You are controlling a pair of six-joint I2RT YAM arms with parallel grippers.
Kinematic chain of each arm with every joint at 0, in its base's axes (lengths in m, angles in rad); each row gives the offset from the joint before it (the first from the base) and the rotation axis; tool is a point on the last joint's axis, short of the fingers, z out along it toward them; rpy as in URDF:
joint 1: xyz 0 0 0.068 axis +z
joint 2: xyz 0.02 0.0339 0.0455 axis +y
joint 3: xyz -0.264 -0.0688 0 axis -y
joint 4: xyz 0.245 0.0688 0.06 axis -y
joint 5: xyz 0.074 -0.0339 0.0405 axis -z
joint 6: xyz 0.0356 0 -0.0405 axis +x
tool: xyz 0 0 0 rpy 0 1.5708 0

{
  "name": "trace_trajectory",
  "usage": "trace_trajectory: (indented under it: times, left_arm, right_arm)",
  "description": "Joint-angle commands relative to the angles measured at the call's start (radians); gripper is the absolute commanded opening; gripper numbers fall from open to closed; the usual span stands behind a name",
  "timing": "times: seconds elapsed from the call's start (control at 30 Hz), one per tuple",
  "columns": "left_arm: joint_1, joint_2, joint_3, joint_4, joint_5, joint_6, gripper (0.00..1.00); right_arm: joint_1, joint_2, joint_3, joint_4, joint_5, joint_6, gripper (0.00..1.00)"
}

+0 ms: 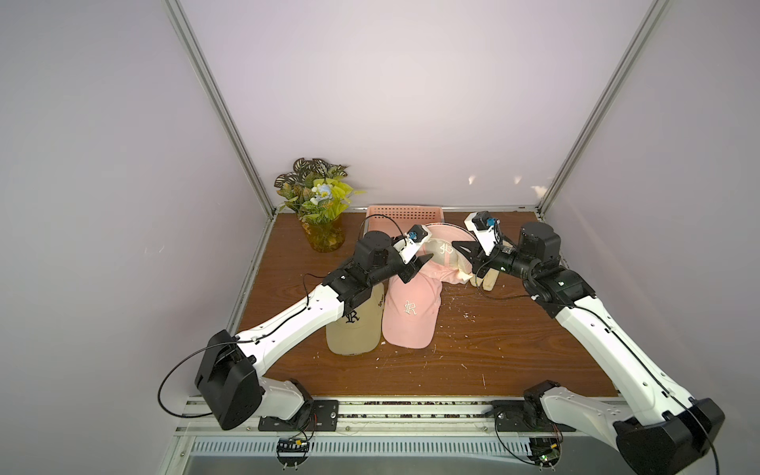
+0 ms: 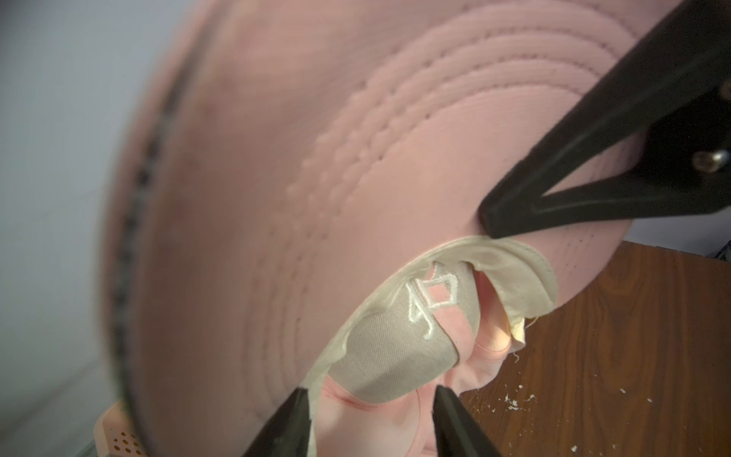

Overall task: Turn the baseball cap inside out
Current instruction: Turn over the baseball cap.

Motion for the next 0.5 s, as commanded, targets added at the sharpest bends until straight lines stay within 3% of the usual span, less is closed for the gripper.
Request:
trace_trajectory:
  times: [0.0, 0.17, 0.33, 0.47]
  left_arm:
    - [0.028, -0.042, -0.024, 0.080, -0.115, -0.022, 0.56]
    - [0.030, -0.114, -0.105, 0.169, -0.211, -0.031, 0.62]
    - [0.035, -0.138, -0.130, 0.174, -0.234, -0.012, 0.67]
    - [0.036, -0.141, -0.125, 0.144, -0.026, 0.061, 0.69]
  right_arm:
    - [0.004, -0.023, 0.041, -0.034, -0.063, -0.004, 0.00]
    - [0.004, -0.026, 0.040, -0.022, -0.002, 0.013, 0.00]
    - [0.005, -0.021, 0.050, -0.031, -0.055, 0.014, 0.00]
    - [0.009, -0.013, 0.062, -0.052, -0.115, 0.007, 0.00]
